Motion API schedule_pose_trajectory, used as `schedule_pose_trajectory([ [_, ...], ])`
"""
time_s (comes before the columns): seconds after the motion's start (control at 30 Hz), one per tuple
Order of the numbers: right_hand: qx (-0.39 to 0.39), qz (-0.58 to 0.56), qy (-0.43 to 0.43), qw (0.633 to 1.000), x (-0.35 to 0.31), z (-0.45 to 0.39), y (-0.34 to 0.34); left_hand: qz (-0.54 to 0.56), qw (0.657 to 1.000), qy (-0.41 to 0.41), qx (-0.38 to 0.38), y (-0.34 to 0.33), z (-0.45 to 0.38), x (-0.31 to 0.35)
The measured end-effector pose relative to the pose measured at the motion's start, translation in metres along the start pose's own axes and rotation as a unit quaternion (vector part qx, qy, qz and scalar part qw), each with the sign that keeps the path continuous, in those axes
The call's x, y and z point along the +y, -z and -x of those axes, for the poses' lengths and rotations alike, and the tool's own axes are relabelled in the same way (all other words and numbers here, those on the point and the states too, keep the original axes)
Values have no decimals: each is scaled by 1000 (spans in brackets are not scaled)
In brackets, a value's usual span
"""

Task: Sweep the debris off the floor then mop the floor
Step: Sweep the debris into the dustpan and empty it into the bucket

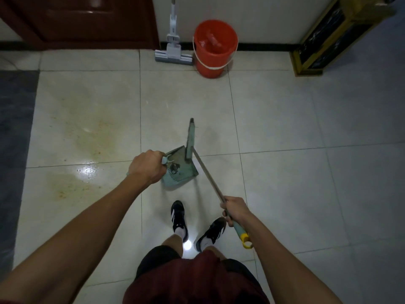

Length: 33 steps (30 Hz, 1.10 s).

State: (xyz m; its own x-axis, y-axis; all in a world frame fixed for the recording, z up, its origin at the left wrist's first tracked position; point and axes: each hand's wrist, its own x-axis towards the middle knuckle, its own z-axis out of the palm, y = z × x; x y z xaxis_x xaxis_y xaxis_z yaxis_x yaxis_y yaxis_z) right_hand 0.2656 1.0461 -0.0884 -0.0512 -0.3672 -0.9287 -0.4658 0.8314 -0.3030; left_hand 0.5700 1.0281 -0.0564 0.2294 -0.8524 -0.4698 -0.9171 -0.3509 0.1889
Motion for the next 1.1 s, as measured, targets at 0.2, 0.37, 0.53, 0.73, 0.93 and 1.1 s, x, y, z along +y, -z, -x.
schedule_pose_trajectory([
  [0.2,25,-52,50,997,-37,17,9,18,999,0,42,43,-3,-14],
  [0.37,54,-92,85,991,-83,17,23,20,996,-13,89,91,-22,-5],
  [0.53,74,-147,79,983,-136,4,55,2,990,-46,133,139,-48,23],
  [0.73,54,-208,74,974,-193,-25,112,12,979,-56,193,195,-98,68],
  [0.93,31,-222,97,970,-253,-47,172,-6,968,-63,241,254,-151,126],
  [1.1,10,-231,110,967,-302,-56,220,-32,957,-54,283,287,-189,172],
])
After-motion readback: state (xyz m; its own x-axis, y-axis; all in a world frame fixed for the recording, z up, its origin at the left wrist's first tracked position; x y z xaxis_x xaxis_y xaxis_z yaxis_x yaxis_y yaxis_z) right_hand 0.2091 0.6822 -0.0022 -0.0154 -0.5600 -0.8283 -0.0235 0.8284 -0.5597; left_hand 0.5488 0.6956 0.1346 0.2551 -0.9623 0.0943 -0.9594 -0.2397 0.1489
